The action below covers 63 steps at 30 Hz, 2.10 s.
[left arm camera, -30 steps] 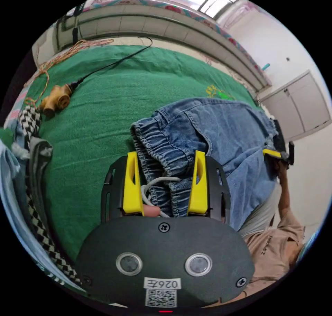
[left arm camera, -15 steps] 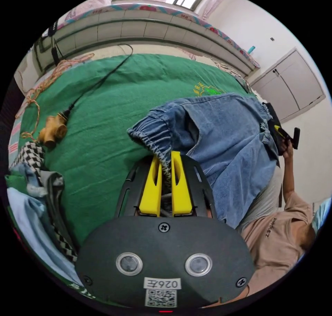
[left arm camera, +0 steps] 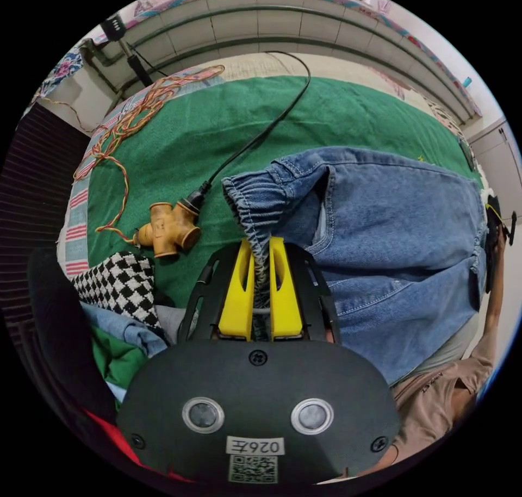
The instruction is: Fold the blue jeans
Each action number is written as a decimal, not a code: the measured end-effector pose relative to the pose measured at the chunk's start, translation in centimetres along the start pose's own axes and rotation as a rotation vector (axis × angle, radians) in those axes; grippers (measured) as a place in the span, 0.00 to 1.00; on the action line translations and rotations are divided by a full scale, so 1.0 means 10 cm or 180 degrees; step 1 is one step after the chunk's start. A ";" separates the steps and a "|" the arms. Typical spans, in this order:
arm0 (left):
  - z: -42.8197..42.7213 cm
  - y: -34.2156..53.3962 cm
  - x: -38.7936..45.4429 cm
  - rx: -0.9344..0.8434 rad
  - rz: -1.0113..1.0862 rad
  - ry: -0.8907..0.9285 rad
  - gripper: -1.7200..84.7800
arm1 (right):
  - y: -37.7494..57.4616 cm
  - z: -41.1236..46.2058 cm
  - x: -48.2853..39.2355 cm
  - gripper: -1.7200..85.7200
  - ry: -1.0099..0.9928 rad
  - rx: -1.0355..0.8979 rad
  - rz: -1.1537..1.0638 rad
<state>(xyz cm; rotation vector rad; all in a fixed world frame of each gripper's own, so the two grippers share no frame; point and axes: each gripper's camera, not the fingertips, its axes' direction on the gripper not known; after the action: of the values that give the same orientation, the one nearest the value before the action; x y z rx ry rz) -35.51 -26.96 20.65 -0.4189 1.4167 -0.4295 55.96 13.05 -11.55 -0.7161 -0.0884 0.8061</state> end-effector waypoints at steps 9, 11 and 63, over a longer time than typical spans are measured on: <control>-0.04 0.40 -0.27 0.0278 -0.0262 0.0578 0.09 | -0.06 0.52 -0.21 0.03 0.0382 -0.0054 -0.0186; -0.07 0.51 -0.26 0.0334 -0.0228 0.0431 0.14 | -0.01 0.52 -0.37 0.01 0.0911 -0.0034 -0.0172; -1.21 3.76 -2.14 0.1686 -0.1368 0.2978 0.07 | 3.33 -2.71 -0.50 0.01 -0.0672 0.1000 -0.0291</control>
<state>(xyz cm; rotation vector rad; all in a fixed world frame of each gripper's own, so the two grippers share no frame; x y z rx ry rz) -48.43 15.94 17.88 -0.0600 2.0090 -1.4477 40.58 10.40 -51.82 -0.3272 -0.1792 0.7840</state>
